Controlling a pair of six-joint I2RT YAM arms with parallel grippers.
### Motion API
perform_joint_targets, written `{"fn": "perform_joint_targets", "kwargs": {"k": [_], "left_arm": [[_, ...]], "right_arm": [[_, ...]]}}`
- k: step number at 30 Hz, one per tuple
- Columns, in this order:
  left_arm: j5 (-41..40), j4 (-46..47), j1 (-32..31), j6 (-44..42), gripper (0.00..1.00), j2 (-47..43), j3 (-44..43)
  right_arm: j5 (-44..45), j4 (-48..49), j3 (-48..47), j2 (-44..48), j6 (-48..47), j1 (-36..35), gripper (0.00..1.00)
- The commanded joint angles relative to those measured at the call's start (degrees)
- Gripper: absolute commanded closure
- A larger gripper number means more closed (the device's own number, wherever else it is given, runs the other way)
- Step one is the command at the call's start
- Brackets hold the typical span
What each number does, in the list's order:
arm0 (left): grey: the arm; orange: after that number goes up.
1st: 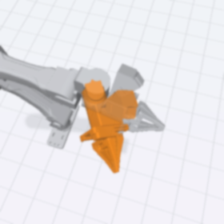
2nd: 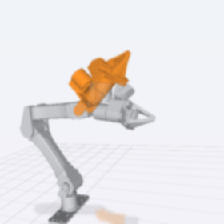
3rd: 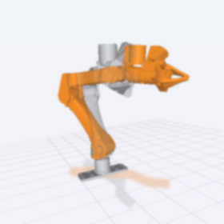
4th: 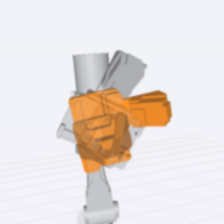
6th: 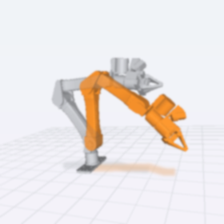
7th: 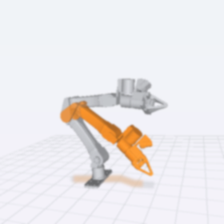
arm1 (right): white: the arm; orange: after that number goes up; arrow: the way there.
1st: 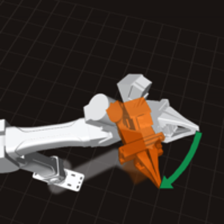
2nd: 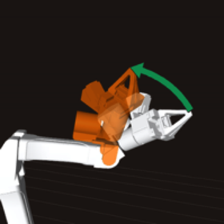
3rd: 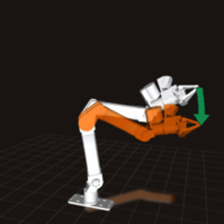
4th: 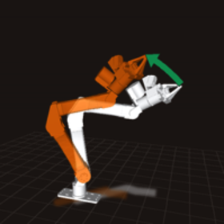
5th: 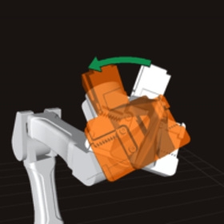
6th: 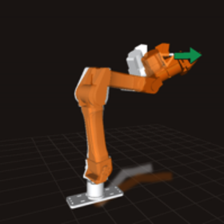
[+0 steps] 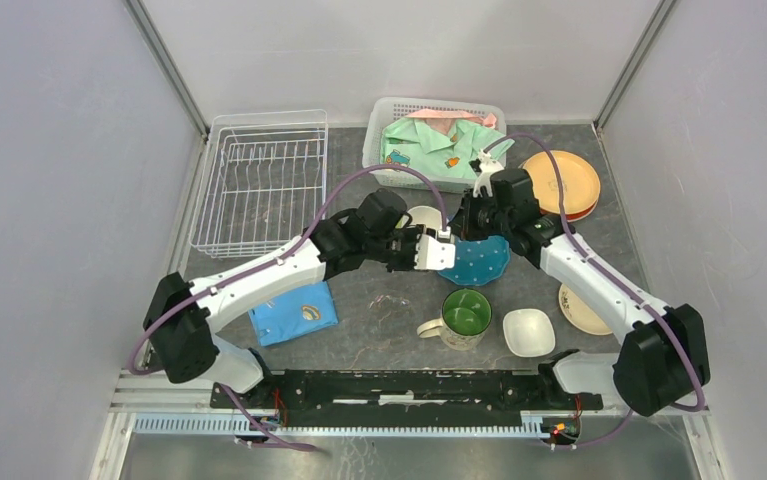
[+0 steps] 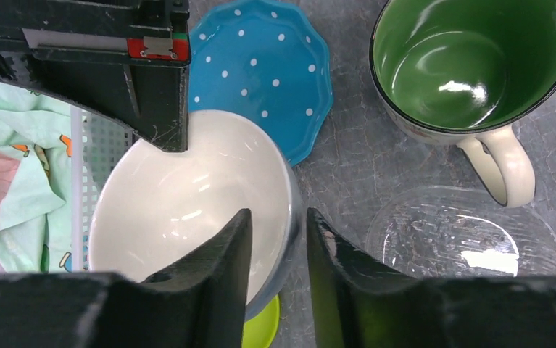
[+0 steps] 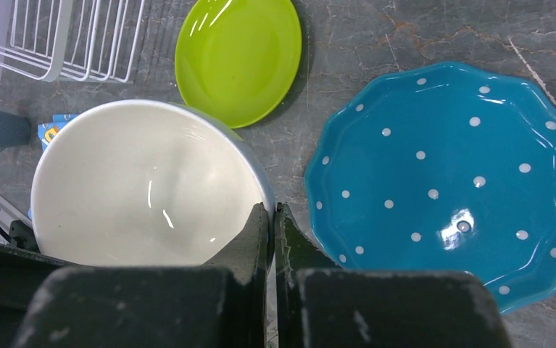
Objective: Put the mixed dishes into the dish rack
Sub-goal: Pick up the bowl from the center of the board, then turn the bowl upside down on the dish rack.
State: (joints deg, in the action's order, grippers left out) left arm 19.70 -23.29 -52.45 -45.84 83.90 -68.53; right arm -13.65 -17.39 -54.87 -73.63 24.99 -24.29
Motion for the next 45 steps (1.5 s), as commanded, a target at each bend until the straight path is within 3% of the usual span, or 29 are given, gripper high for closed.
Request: {"fn": "perform_joint_targets", "kwargs": {"k": [1,4,7,14,17,21,24,32,35,38,39,45], "left_arm": [[-0.52,-0.33,-0.38,-2.18,0.66,0.75,-1.66],[-0.83,-0.32,-0.38,-1.29,0.74,1.23,-1.95],[-0.98,-1.08,-0.38,-1.26,0.67,1.9,-2.04],[-3.47,-2.21,-0.61,-2.55,0.65,4.1,-2.4],[-4.01,-2.3,-0.64,-2.92,0.71,4.58,-2.59],[-4.53,-2.53,-0.73,-1.8,0.96,4.74,-3.16],[-5.98,-1.36,-0.64,1.51,0.98,4.48,-3.44],[-6.37,5.31,2.45,16.8,0.98,1.06,-2.18],[-2.21,8.61,6.85,24.43,0.98,-1.34,-1.31],[2.7,12.53,12.74,32.95,0.98,-3.48,-0.95],[3.73,14.17,14.7,36.17,0.98,-4.08,-0.96],[11.11,23.95,30.04,61.56,0.98,-7.18,-1.09]], "right_arm": [[-1.7,6.02,-2.54,-0.08,0.94,-0.39,0.99],[-2.27,6.65,-2.34,-0.24,1.25,-0.4,0.99],[-2.58,7.02,-2.34,-0.37,1.44,-0.41,0.99],[-3.41,7.8,-2.25,-0.69,1.85,-0.42,1.0],[-3.74,8.05,-2.06,-0.69,1.98,-0.41,0.99],[-4.01,8.24,-1.83,-0.64,1.92,-0.36,0.99],[-4.21,8.75,-1.44,-0.34,1.82,-0.36,0.98],[0.47,8.11,-0.25,2.56,2.54,-0.25,0.5],[2.48,7.98,0.58,4.51,2.52,0.16,0.25],[4.49,7.38,1.53,6.4,2.27,0.76,0.06],[5.04,7.37,1.9,7.12,2.17,0.94,0.02],[7.23,6.64,4.71,9.67,0.08,1.94,0.02]]}}
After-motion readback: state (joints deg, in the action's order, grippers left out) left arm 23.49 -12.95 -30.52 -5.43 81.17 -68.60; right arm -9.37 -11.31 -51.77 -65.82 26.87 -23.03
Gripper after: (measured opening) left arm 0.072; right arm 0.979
